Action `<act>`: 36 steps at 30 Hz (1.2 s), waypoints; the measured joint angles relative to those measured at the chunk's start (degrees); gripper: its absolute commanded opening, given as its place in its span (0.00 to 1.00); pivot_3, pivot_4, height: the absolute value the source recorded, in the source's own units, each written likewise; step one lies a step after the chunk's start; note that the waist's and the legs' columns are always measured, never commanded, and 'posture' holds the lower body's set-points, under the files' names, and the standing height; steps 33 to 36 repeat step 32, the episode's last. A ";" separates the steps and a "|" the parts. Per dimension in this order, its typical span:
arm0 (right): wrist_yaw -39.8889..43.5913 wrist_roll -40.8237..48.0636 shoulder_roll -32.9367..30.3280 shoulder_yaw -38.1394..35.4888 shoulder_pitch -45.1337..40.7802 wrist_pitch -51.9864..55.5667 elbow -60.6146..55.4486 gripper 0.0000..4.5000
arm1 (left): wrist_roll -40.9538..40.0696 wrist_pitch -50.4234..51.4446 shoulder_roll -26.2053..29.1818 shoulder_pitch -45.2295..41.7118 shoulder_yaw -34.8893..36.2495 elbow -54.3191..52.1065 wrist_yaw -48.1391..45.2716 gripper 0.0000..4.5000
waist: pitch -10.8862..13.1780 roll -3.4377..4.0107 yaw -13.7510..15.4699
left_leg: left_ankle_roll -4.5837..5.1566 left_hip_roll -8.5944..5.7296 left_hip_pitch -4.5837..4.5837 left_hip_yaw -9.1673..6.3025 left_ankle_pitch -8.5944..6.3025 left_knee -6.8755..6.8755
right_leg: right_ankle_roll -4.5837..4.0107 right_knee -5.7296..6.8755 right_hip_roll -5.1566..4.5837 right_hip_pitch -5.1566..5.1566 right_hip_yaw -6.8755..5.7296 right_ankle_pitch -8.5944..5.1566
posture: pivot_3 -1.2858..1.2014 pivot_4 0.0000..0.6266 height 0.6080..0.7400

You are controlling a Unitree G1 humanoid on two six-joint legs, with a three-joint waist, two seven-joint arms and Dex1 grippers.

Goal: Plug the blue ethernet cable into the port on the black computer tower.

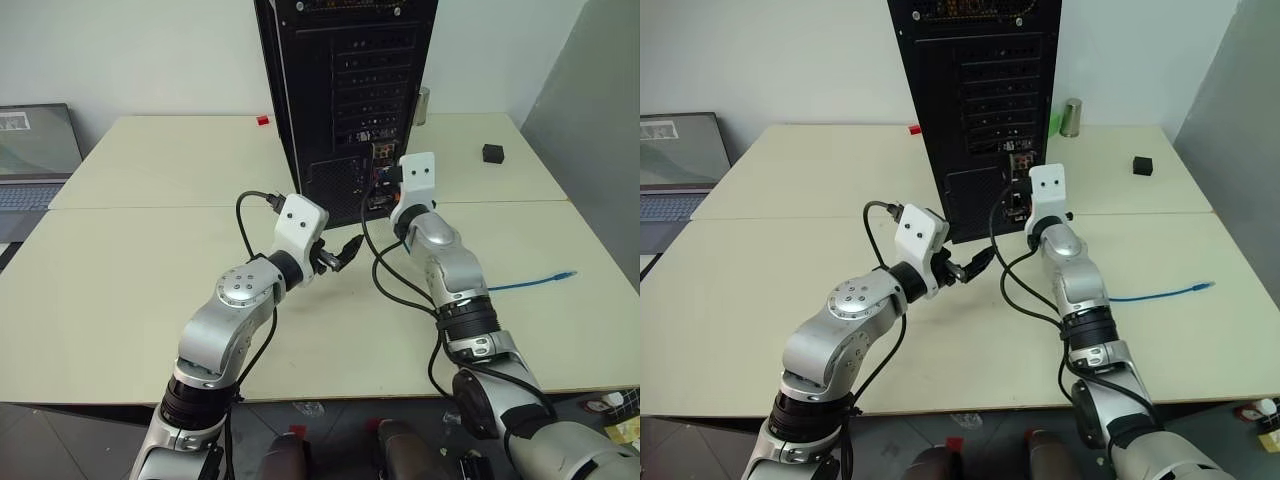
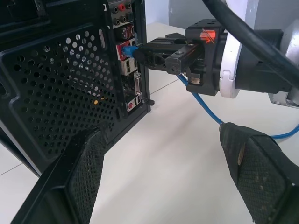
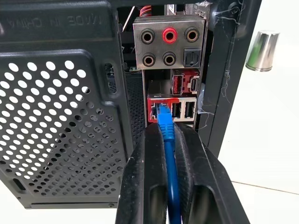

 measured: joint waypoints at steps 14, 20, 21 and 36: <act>6.31 1.29 -6.74 0.10 6.38 4.80 -9.00 0.92 | 0.29 -0.25 1.33 0.17 0.53 1.56 -0.46 0.89 | 0.01 0.01 0.76 | -0.01 -0.05 -0.41 -0.23 0.00 -0.05 | -0.01 -0.36 -0.11 -0.07 -0.19 0.00 | 0.52 0.24 1.00; 14.74 5.52 -14.70 -0.42 11.28 10.74 -20.77 0.99 | 1.66 -0.18 7.29 0.63 3.07 3.18 -1.69 0.89 | 0.03 0.02 0.85 | 0.00 -0.10 -0.47 -0.30 0.00 -0.03 | 0.00 -0.42 -0.10 -0.07 -0.26 0.00 | 0.52 0.24 1.00; 16.15 6.32 -15.94 -0.45 11.72 11.67 -22.13 0.99 | 1.68 -0.28 8.23 0.67 3.36 3.49 -2.26 0.89 | 0.04 0.03 0.87 | 0.00 -0.09 -0.47 -0.31 0.00 -0.02 | 0.00 -0.42 -0.10 -0.07 -0.27 0.00 | 0.52 0.24 1.00; 30.71 15.23 -31.16 -5.19 14.97 18.15 -30.91 0.99 | -2.33 -1.29 14.05 -0.48 8.66 7.64 -10.86 0.89 | 0.07 0.02 1.33 | 0.01 -0.08 -0.59 -0.29 -0.01 -0.03 | 0.00 -0.61 -0.11 -0.05 -0.35 0.00 | 0.52 0.24 1.00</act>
